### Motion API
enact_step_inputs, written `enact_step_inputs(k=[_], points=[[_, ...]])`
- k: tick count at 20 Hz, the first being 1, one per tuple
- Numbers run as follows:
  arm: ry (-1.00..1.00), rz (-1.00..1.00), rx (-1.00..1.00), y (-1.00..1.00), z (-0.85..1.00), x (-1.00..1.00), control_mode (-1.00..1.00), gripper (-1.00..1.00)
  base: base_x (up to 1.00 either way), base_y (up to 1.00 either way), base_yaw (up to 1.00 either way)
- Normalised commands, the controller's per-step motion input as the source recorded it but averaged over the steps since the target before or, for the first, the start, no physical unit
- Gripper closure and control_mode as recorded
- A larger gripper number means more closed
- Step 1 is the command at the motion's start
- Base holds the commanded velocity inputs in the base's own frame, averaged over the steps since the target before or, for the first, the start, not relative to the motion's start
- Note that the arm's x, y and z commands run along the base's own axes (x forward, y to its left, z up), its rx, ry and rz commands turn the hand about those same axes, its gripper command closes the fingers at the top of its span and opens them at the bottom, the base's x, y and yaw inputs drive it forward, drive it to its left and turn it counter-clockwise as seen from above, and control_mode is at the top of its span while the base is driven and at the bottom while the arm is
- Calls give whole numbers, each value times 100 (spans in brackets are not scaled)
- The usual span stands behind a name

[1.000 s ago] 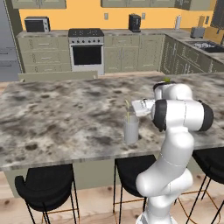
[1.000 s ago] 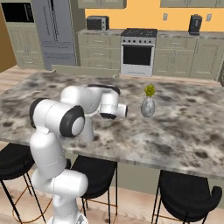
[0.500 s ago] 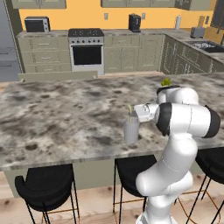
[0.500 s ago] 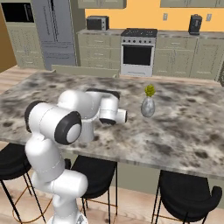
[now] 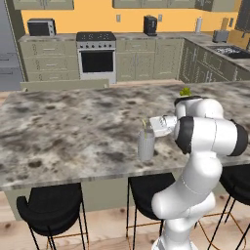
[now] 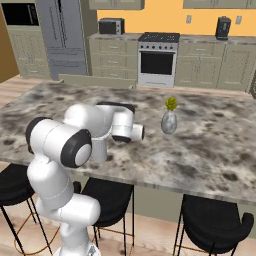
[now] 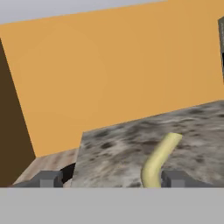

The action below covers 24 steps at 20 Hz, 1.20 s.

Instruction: Take a straw from the drawer in front and place it inside the glass cup on the dining counter.

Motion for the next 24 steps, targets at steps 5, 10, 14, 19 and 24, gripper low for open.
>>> enact_step_inputs(k=[5, 10, 14, 19, 24], points=[[-3, 0, -18, 0, 0, 0, -100, -100, 0, 0, 0], [0, 0, -26, 0, 0, 0, -100, -100, 0, 0, 0], [3, -3, -24, 0, 0, 0, -100, -100, 0, 0, 0], [18, -6, -17, 0, -1, 1, -100, -100, 0, 0, 0], [34, -8, -9, 0, -13, 10, -100, -100, 0, 0, 0]])
